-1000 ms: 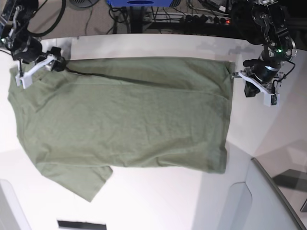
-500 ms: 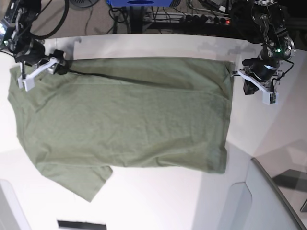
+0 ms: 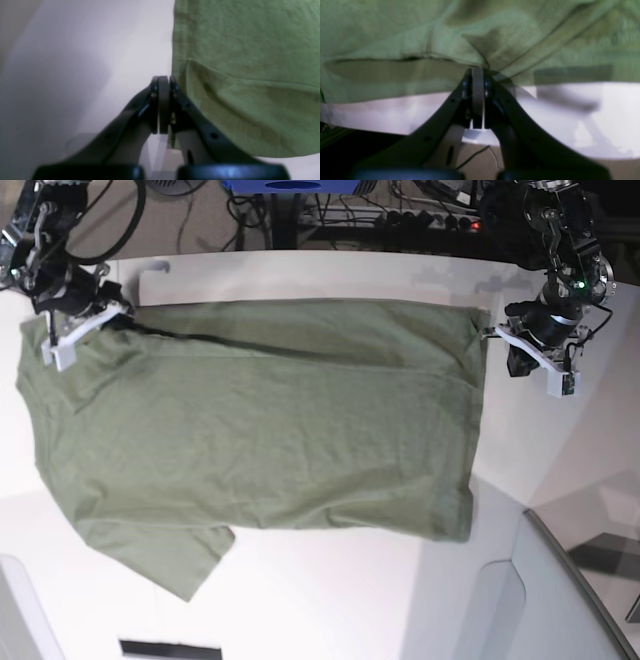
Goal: Layout the t-shirt on the table in an organized manner, then fold the t-shirt properly
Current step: 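Hold the shirt edge with both grippers and pull it taut, then release the edge and move both grippers to the shirt's side edges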
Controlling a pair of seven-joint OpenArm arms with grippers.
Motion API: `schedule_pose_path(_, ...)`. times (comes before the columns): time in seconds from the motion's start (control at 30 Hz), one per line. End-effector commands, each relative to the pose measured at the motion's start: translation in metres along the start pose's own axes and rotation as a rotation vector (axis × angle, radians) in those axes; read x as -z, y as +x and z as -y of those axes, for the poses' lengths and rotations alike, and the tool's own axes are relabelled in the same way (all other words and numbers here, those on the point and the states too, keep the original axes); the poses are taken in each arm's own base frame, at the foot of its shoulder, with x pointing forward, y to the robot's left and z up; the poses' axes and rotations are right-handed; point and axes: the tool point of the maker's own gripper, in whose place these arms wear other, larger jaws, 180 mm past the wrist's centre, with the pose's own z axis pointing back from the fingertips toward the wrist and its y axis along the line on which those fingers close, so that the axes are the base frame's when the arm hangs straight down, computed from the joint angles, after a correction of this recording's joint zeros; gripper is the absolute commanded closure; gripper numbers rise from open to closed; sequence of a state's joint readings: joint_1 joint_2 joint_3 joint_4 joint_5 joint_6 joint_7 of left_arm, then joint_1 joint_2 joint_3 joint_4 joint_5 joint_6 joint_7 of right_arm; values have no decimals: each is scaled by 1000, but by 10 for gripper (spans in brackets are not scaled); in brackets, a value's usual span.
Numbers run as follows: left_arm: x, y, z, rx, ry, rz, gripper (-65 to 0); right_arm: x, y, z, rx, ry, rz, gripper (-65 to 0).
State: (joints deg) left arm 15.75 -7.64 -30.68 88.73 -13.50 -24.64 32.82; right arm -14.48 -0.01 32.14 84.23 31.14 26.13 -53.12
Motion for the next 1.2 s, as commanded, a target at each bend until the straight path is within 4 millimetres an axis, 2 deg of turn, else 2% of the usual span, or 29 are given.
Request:
schedule_pose_path(0.0,-2,12,-2,7,0,41,0,-4,13,-1,-16,9,40,-12)
schedule_pose_path(0.13,-2,12,-2,5,-1,42,0,-3,22,-5,-25,15,54,0)
schedule_pose_path(0.4,-2,14,-2,5,-1,45,0,2,52,-17,-40,39,102,0)
schedule_pose_path(0.6,0,15,1,13,-7,45,0,11,78,-5,-33,35,105,0)
schedule_pose_path(0.77,2,21,2,14,-9,58,0,11,105,-4,-48,39,130,0)
schedule_pose_path(1.0,5,16,0,3,-9,43,0,18,123,-29,-150,69,118,0)
schedule_pose_path(1.1,5,16,-3,-3,-2,44,0,16,142,-36,-174,67,153,0)
schedule_pose_path(1.17,3,19,-9,10,5,47,0,10,161,-36,-216,25,198,0)
